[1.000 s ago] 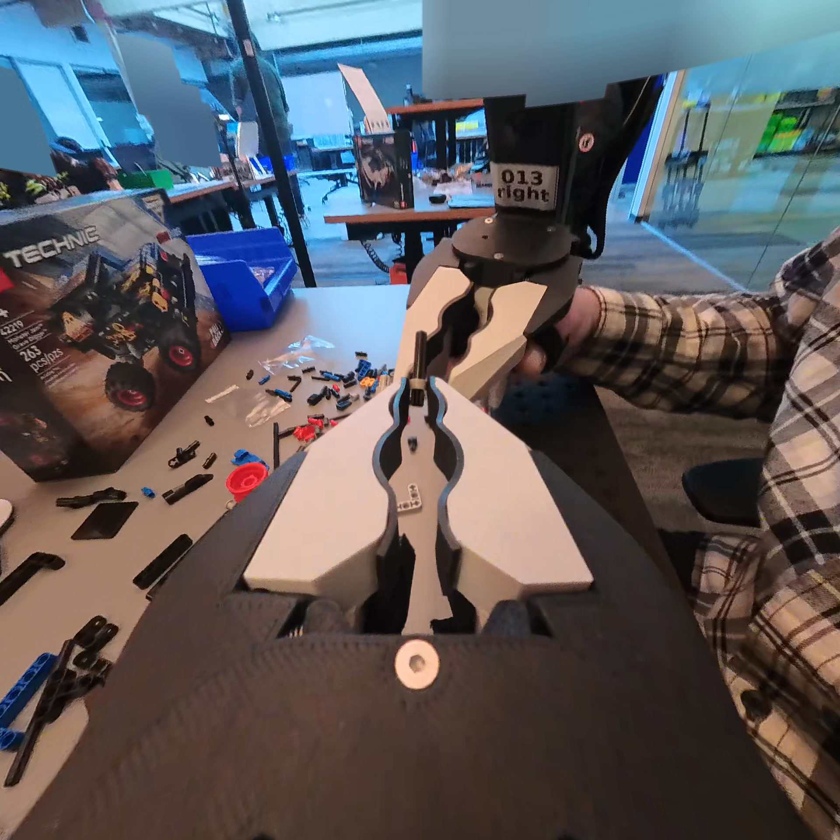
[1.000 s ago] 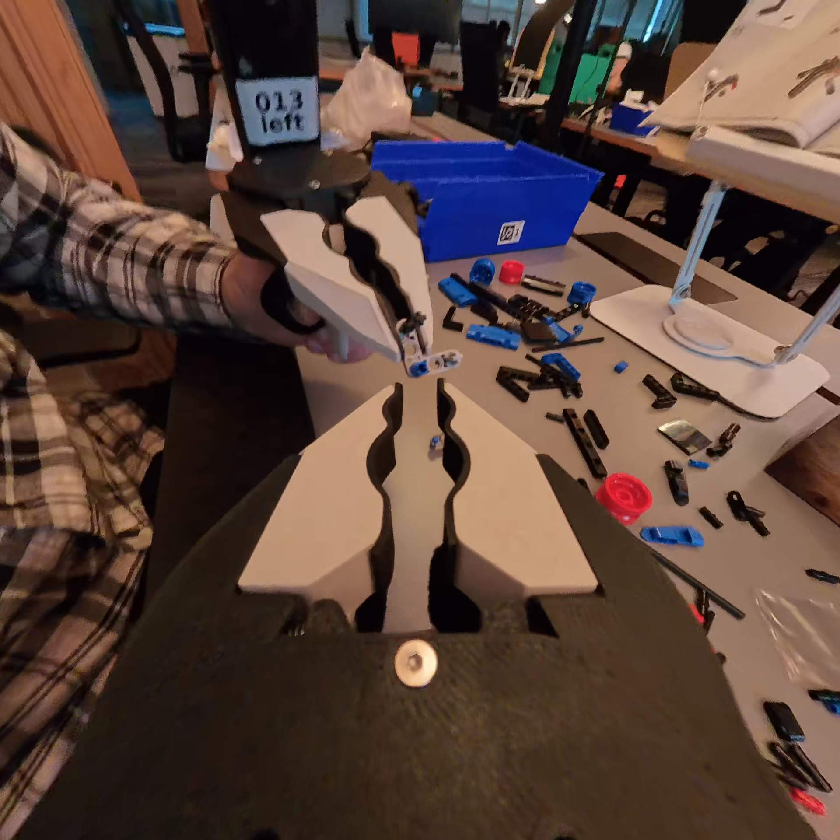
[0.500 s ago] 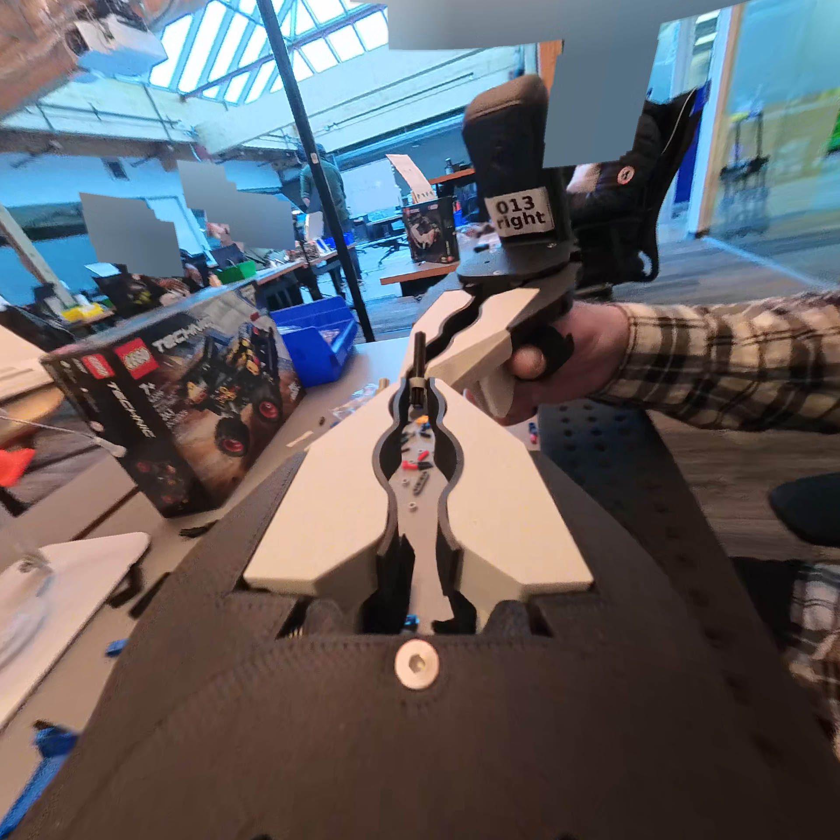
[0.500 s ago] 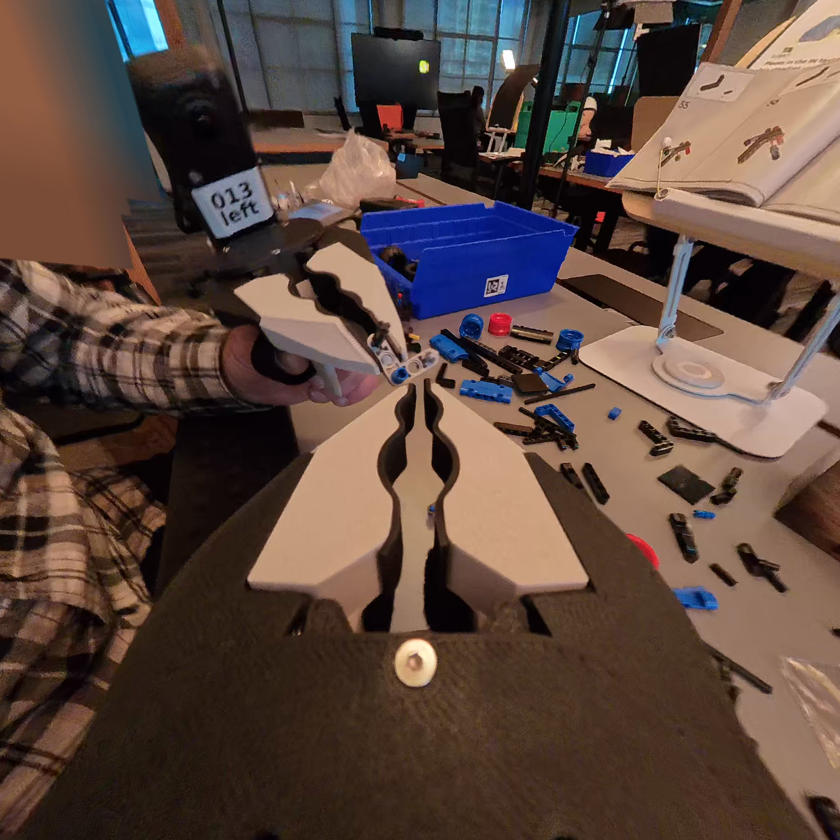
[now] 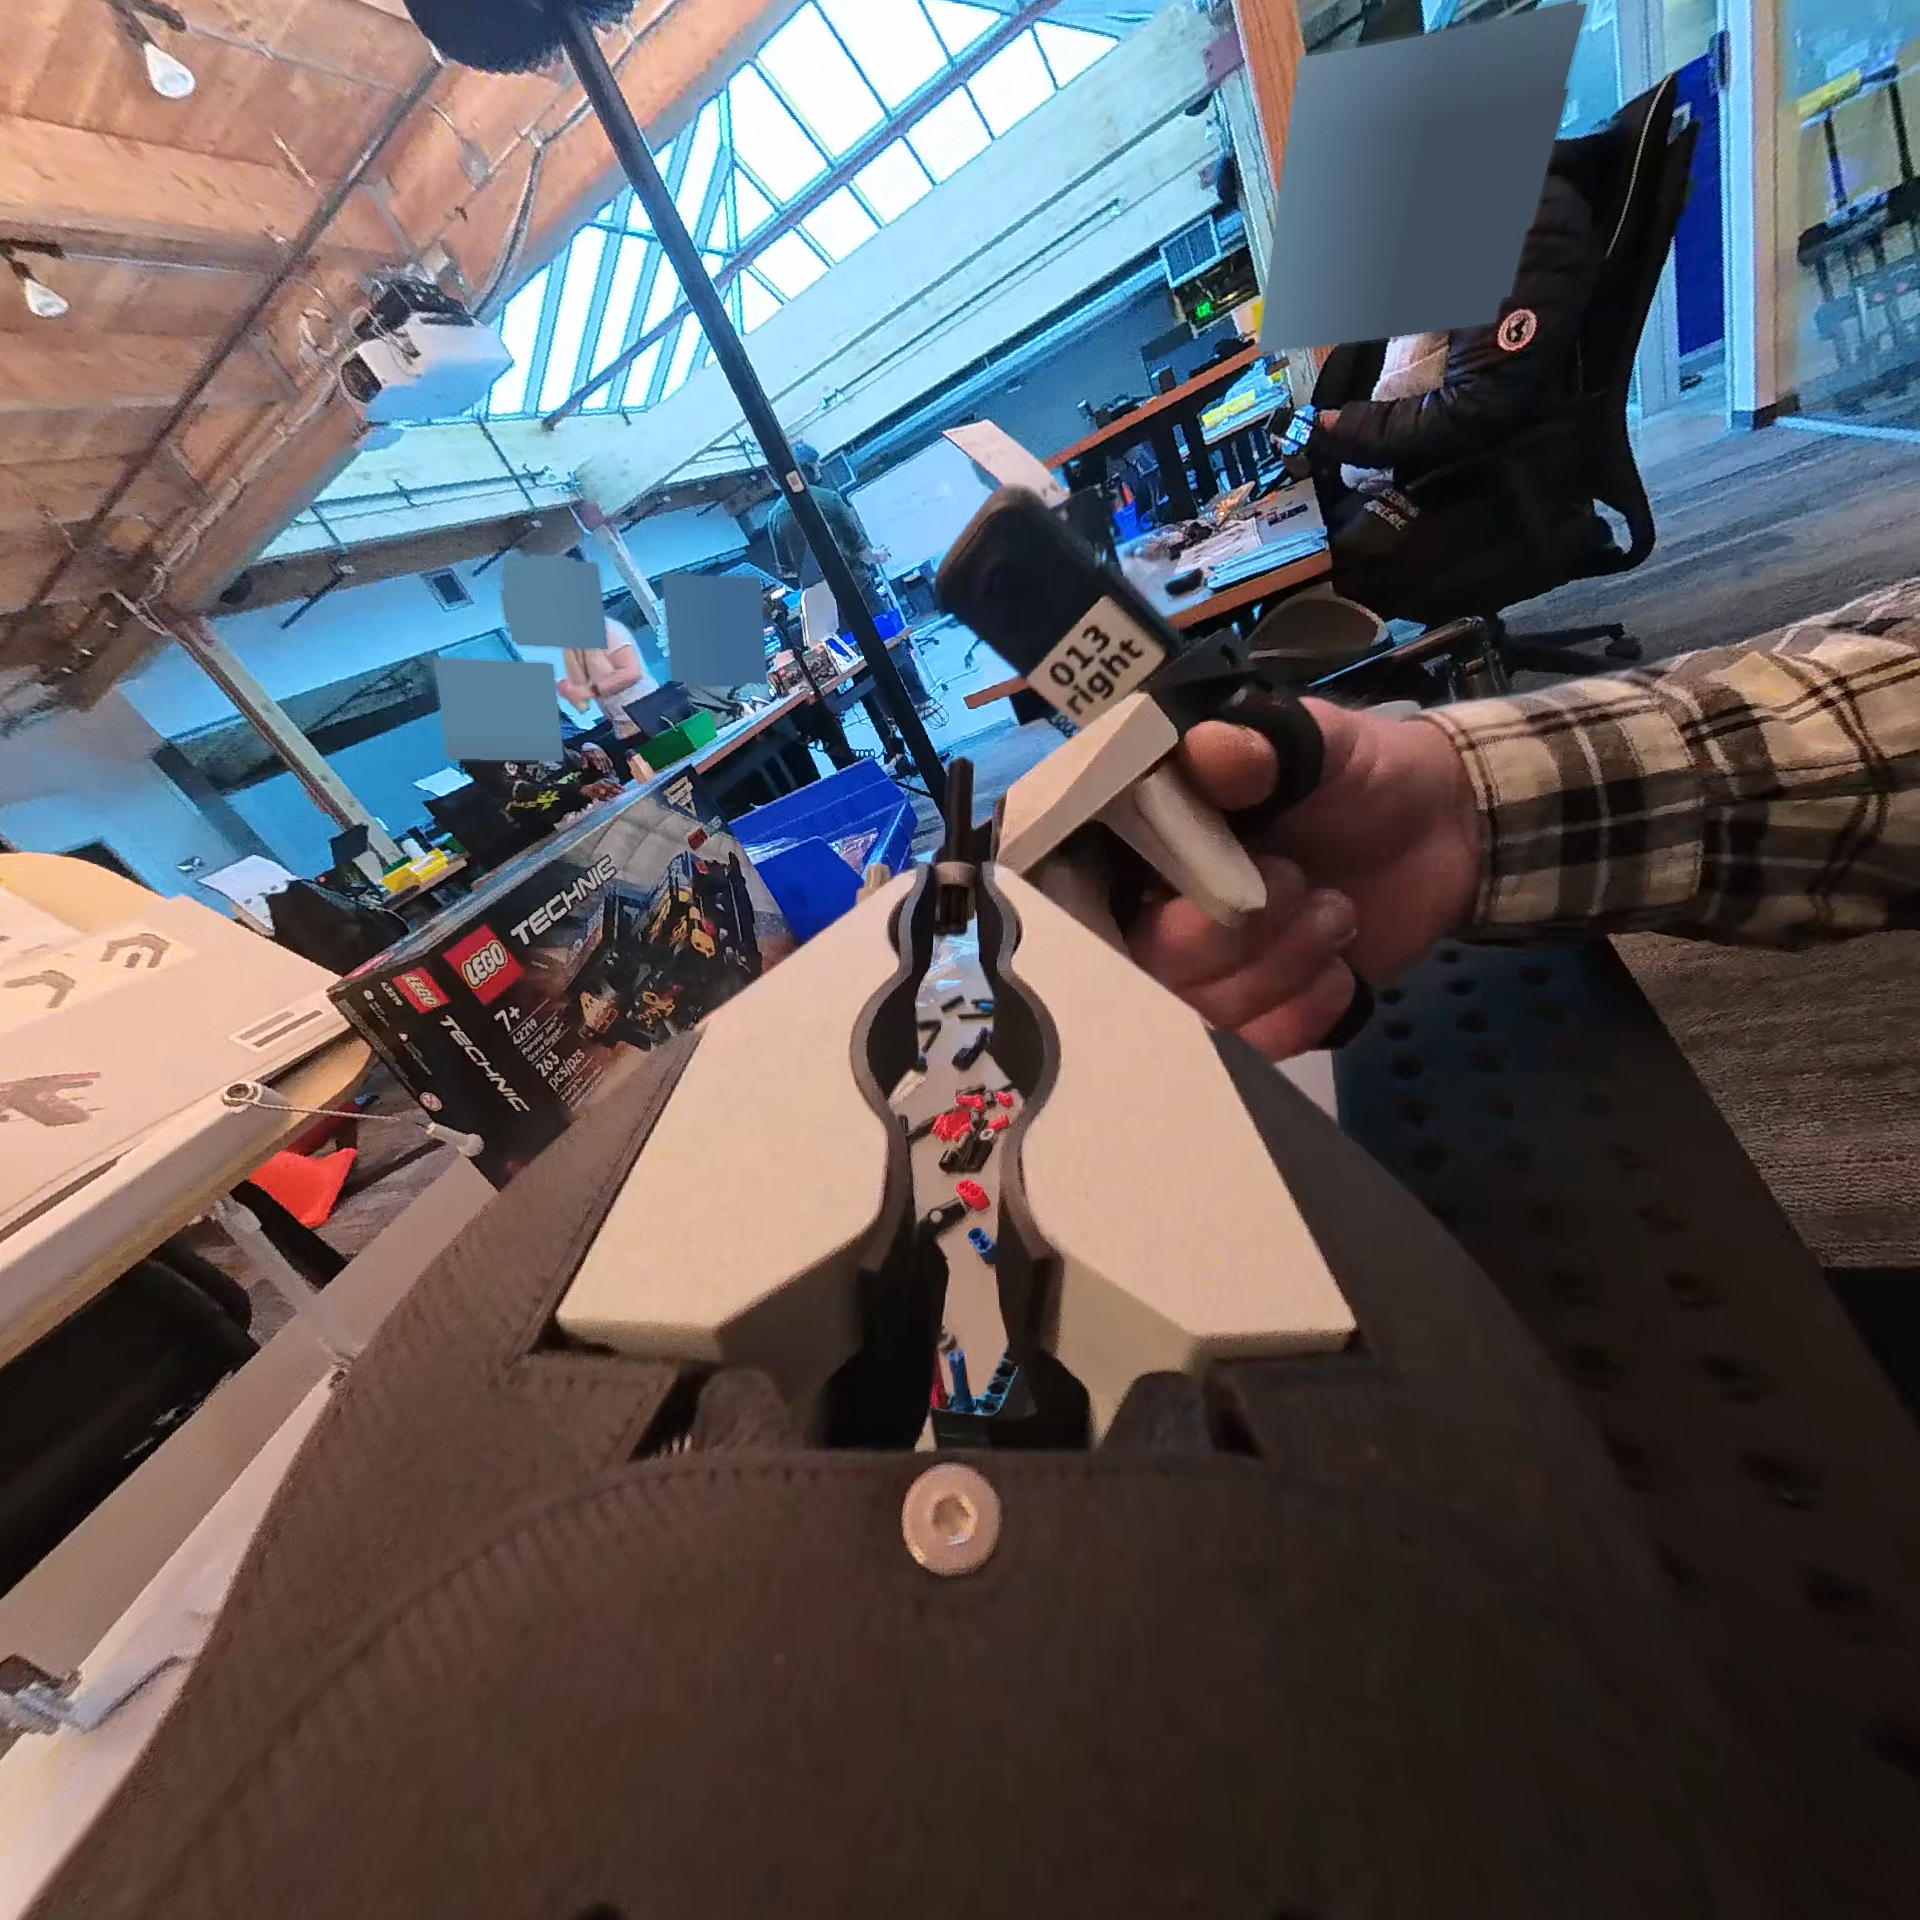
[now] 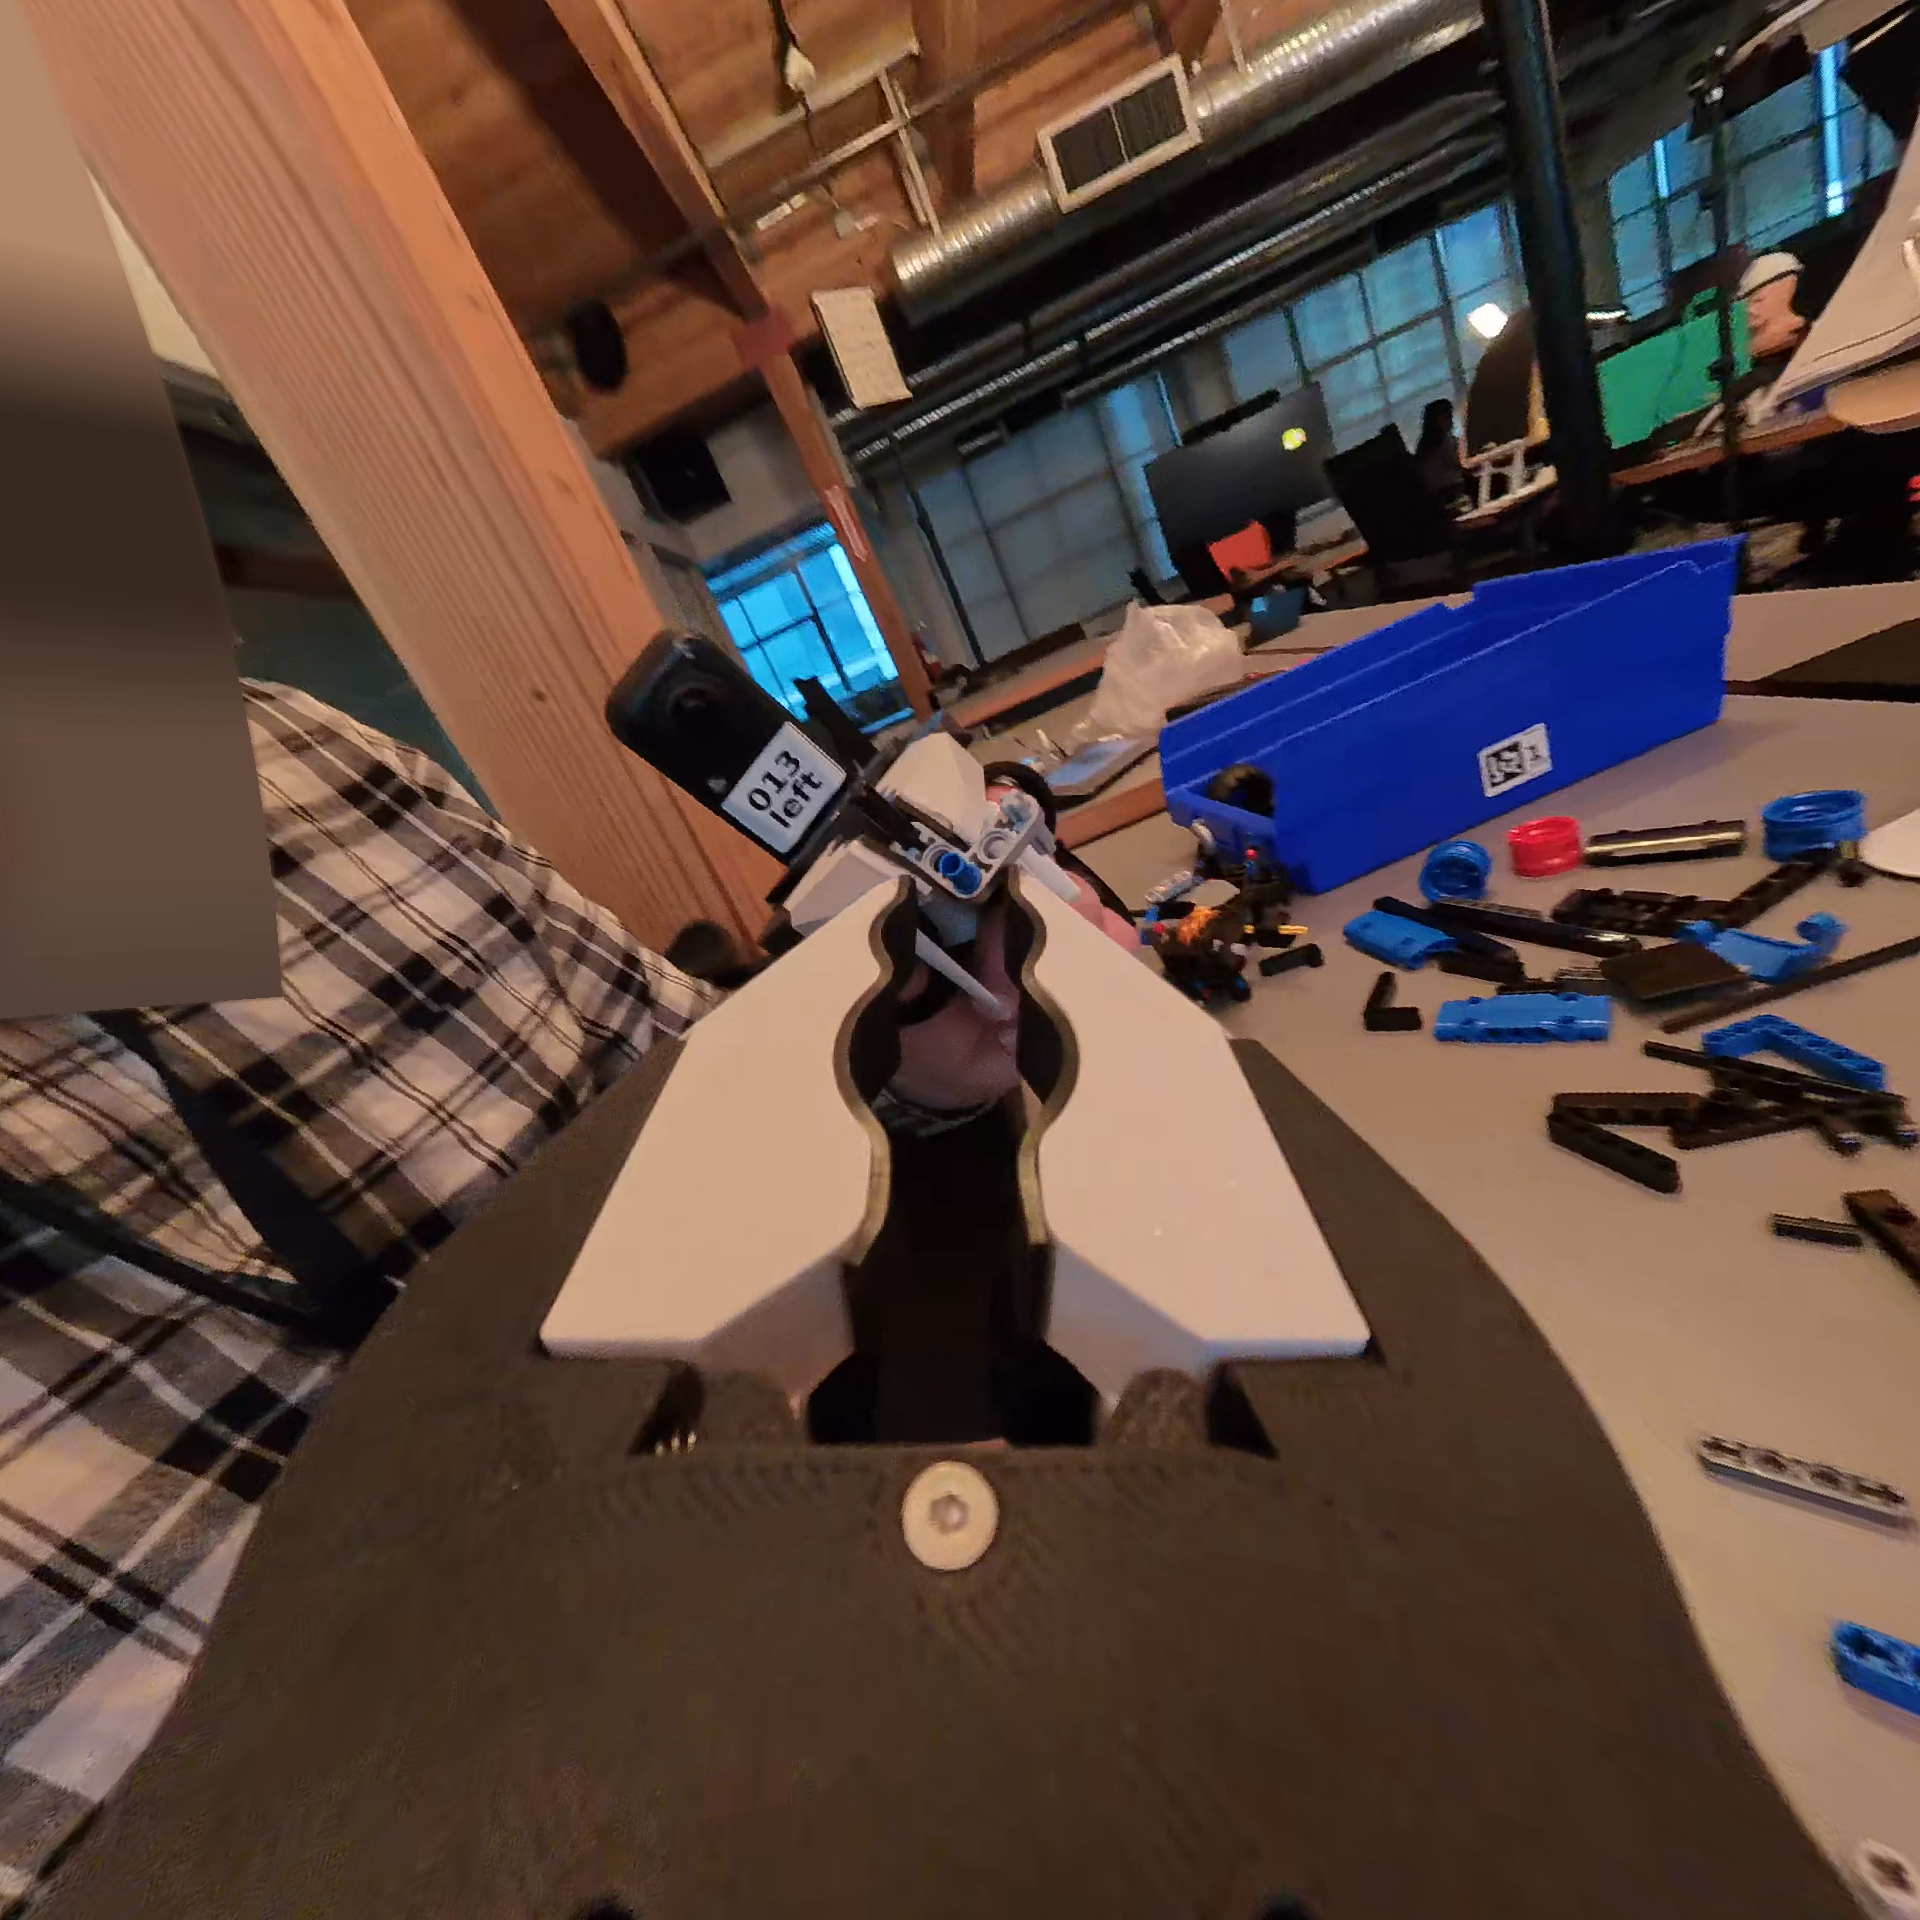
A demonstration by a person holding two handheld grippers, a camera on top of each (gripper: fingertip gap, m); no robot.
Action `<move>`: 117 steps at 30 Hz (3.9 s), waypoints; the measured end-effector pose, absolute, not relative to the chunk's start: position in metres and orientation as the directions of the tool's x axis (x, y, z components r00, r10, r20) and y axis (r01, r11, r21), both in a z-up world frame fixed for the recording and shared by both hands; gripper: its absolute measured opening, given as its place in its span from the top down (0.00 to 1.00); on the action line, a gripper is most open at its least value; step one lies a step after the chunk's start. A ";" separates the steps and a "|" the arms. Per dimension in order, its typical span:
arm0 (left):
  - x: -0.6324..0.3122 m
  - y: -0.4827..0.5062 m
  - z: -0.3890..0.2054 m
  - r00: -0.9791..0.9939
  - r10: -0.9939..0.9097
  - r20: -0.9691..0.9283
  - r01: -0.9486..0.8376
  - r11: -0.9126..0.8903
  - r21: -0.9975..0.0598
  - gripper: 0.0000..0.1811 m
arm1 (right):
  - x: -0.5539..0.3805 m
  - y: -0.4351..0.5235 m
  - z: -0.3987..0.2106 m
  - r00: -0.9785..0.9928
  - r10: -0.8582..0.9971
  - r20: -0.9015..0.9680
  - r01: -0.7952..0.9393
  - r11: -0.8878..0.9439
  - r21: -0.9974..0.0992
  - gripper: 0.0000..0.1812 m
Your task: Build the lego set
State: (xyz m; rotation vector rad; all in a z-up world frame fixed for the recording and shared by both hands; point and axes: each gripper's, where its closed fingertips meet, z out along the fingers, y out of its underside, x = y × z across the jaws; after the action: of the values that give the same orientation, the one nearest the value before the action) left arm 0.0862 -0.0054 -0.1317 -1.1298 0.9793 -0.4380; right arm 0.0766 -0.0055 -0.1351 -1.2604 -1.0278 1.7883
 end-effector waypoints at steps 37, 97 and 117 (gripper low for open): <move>0.080 -0.002 -0.125 0.593 -0.617 -0.517 -0.240 0.477 -0.845 0.97 | 0.069 0.000 -0.127 -0.298 0.810 -0.505 -0.272 -0.579 -0.768 0.98; 0.074 0.007 -0.134 0.562 -0.693 -0.451 -0.236 0.388 -0.891 0.93 | 0.075 0.022 -0.138 0.031 0.980 -0.196 -0.095 -0.192 -0.977 0.99; 0.076 0.011 -0.156 0.452 -0.858 -0.242 -0.190 0.172 -0.966 0.98 | 0.070 0.004 -0.147 -0.122 0.983 0.136 0.173 0.156 -0.973 0.98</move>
State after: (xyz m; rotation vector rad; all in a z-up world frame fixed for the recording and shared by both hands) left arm 0.0759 0.0109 -0.1558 -1.3432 1.0316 -0.6188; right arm 0.0704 0.0043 -0.1473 -1.1747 -1.4908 1.0857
